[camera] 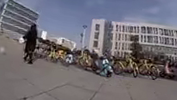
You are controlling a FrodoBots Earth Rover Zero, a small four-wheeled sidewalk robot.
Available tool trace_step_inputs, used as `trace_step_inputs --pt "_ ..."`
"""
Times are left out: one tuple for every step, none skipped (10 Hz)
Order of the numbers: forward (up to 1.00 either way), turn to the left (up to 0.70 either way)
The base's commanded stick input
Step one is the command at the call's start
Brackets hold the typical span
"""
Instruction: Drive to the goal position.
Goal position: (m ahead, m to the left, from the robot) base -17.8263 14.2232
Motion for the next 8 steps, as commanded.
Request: trace_step_inputs --pt "0.00 -0.70" --pt "0.00 -0.70" --pt "0.00 -0.70" --pt "0.00 -0.70" --pt "0.00 -0.70" --pt "0.00 -0.70" --pt "0.00 -0.70" --pt "0.00 -0.70"
